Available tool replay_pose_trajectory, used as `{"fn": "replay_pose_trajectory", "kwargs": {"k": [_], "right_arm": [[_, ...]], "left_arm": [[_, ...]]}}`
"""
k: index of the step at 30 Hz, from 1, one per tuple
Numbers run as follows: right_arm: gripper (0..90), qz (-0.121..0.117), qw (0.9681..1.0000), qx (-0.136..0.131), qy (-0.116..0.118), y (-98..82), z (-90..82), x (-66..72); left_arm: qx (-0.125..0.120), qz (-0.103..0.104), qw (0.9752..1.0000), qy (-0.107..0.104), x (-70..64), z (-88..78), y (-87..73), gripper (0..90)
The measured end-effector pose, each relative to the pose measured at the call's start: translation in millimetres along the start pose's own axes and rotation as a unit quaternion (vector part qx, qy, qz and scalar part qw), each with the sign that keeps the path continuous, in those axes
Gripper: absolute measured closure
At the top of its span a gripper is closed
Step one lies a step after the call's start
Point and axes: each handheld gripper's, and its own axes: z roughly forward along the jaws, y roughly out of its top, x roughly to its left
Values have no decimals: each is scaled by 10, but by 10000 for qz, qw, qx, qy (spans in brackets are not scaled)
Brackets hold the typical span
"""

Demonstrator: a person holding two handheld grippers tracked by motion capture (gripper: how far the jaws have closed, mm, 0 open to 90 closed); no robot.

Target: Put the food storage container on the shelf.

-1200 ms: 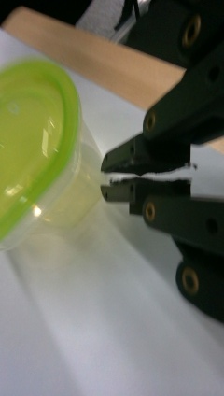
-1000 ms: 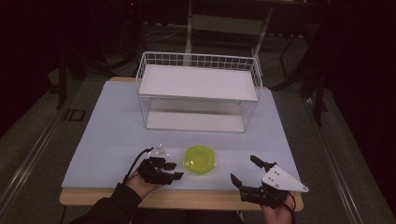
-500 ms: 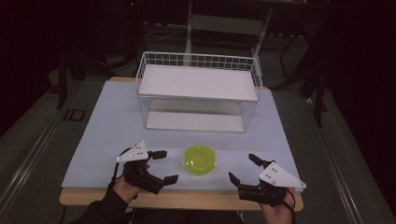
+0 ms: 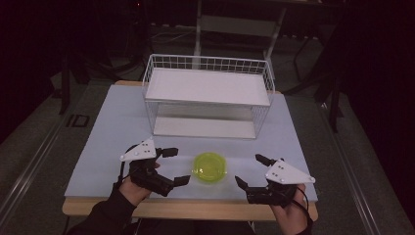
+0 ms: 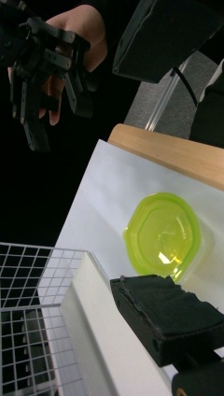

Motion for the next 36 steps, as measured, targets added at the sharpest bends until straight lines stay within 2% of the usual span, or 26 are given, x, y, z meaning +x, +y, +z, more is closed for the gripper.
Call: {"fn": "replay_pose_trajectory", "kwargs": {"k": [4, 7, 9, 11, 12, 13, 14, 15, 17, 19, 21, 22, 24, 25, 26, 27, 28, 31, 33, 34, 36], "right_arm": [[135, 394, 9990, 165, 108, 17, 76, -89], [120, 597, 9975, 361, 90, 14, 159, -136], [111, 810, 9957, 418, 138, 2, 225, -166], [114, 1112, 9910, 687, 288, -18, 328, -199], [144, 1211, 9895, 724, 316, -34, 367, -214], [158, 1274, 9882, 765, 358, -47, 395, -227], [160, 1439, 9844, 902, 456, -69, 451, -253], [192, 1546, 9823, 950, 462, -83, 481, -268], [216, 1793, 9770, 996, 582, -117, 552, -311], [243, 2011, 9720, 1047, 625, -140, 622, -349], [254, 2054, 9702, 1149, 579, -144, 678, -359], [280, 2135, 9675, 1198, 632, -146, 707, -366], [339, 2217, 9650, 1253, 631, -148, 750, -373], [366, 2326, 9608, 1325, 717, -152, 788, -383], [367, 2395, 9589, 1350, 694, -155, 807, -387], [385, 2427, 9583, 1360, 647, -159, 832, -388], [399, 2534, 9540, 1454, 677, -168, 869, -397], [415, 2821, 9433, 1607, 692, -206, 946, -413], [436, 2935, 9383, 1704, 670, -241, 992, -417], [437, 3000, 9348, 1767, 699, -260, 1016, -419], [465, 3053, 9316, 1856, 670, -291, 1051, -412]], "left_arm": [[121, -98, 9999, 57, 44, 107, 69, 71], [161, -302, 9994, 18, 106, 196, 89, 71], [164, -416, 9990, 74, 146, 254, 87, 73], [208, -498, 9984, 149, 177, 307, 73, 133], [227, -558, 9981, 162, 190, 327, 64, 133], [317, -680, 9971, 132, 224, 364, 43, 136], [365, -790, 9961, 137, 245, 387, 28, 155], [371, -918, 9950, 155, 270, 410, 0, 155], [436, -1178, 9920, 137, 325, 449, -58, 212], [594, -1438, 9878, 117, 380, 500, -129, 213], [640, -1574, 9852, 207, 411, 526, -193, 222], [694, -1631, 9838, 251, 423, 534, -212, 264], [788, -1810, 9798, 321, 449, 554, -270, 286], [822, -1831, 9790, 368, 456, 557, -288, 305], [827, -1863, 9782, 394, 465, 555, -310, 307], [887, -1949, 9758, 454, 481, 552, -332, 327], [864, -2017, 9745, 469, 494, 545, -353, 331], [975, -2253, 9679, 540, 549, 543, -422, 339], [1053, -2504, 9612, 487, 587, 562, -476, 355], [1054, -2531, 9602, 532, 595, 569, -497, 355], [1078, -2589, 9584, 523, 611, 587, -525, 379]]}}
